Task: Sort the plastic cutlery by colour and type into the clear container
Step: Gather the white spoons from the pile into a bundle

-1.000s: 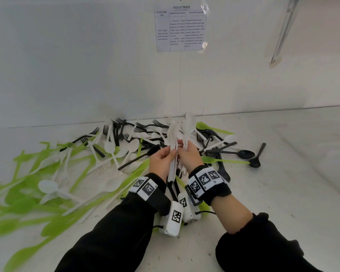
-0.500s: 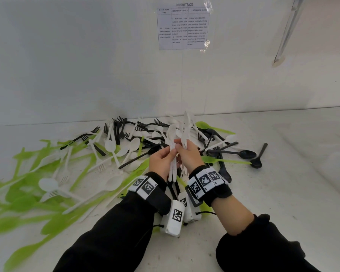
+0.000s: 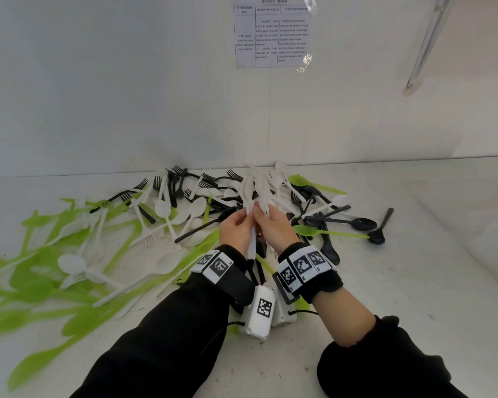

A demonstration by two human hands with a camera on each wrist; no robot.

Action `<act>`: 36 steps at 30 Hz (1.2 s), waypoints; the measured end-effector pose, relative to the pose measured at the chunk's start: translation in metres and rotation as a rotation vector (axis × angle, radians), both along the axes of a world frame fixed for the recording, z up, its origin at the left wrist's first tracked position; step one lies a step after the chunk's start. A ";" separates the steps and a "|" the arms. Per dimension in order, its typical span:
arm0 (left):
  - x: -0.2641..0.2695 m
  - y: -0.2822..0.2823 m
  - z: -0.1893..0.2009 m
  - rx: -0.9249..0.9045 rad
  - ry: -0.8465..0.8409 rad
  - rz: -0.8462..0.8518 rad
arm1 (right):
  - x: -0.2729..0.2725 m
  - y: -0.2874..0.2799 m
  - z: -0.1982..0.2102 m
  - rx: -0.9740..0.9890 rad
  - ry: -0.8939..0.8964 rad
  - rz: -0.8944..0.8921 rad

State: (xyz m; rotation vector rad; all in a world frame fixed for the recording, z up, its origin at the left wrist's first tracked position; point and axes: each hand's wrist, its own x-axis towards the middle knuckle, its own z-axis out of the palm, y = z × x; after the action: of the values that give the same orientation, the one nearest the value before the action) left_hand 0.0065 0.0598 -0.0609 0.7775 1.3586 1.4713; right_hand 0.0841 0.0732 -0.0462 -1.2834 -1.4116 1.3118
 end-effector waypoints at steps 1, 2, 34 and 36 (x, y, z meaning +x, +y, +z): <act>0.000 0.000 0.001 -0.002 -0.006 0.001 | 0.001 0.000 0.000 0.003 0.013 0.003; 0.001 0.000 0.001 -0.003 -0.004 0.001 | 0.001 0.000 0.002 0.000 0.022 -0.001; 0.004 -0.005 0.012 0.010 -0.083 -0.054 | 0.004 0.002 -0.003 0.010 -0.047 -0.096; 0.003 -0.005 0.010 -0.005 -0.064 -0.037 | 0.006 0.001 -0.001 0.005 -0.012 -0.109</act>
State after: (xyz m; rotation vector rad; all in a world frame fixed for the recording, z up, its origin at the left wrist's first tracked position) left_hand 0.0092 0.0549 -0.0505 0.7427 1.2925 1.4516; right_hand 0.0903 0.0744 -0.0470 -1.3481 -1.3334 1.2290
